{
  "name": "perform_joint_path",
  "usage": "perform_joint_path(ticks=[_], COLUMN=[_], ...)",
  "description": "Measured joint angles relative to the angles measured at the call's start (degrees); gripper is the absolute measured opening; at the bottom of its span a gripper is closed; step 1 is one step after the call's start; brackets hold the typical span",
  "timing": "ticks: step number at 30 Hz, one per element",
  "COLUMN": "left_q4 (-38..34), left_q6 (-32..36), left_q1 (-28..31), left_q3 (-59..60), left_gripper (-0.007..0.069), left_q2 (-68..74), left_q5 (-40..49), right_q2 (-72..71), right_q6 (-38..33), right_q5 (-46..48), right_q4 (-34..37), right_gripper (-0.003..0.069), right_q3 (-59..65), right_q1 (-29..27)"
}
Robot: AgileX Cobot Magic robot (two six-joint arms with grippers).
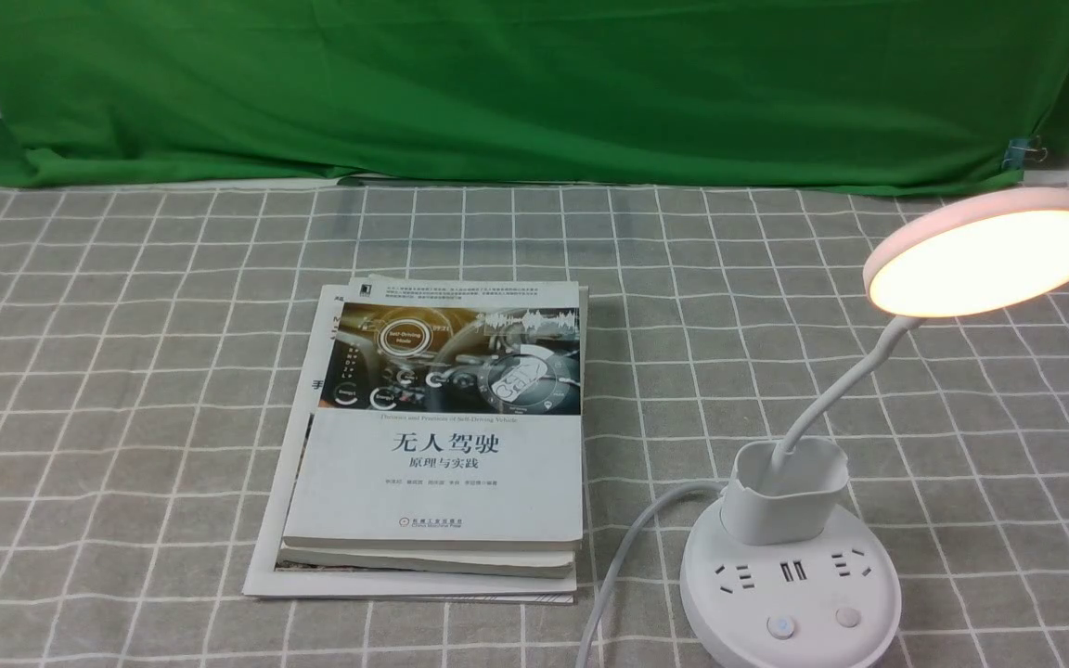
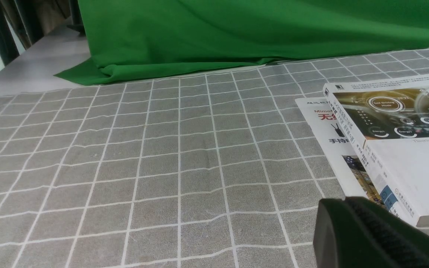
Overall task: Turn off the desk lamp on the grey coffee tablecloth by hand.
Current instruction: 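Press the power button on the lamp base to turn the lamp off with the right gripper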
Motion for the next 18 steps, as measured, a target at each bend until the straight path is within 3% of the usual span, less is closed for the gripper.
perform_joint_path(ticks=[13,18], left_q4=[0.0,0.0], left_q6=[0.0,0.0], left_q1=[0.0,0.0], left_q3=[0.0,0.0], left_gripper=[0.0001,0.0001], left_q2=[0.0,0.0], left_q5=[0.0,0.0], right_q2=[0.0,0.0], right_q6=[1.8,-3.3], right_q5=[-17.9,-19.3], right_q4=[0.0,0.1], right_gripper=[0.0242,0.0242], right_q3=[0.0,0.0], right_q1=[0.0,0.0])
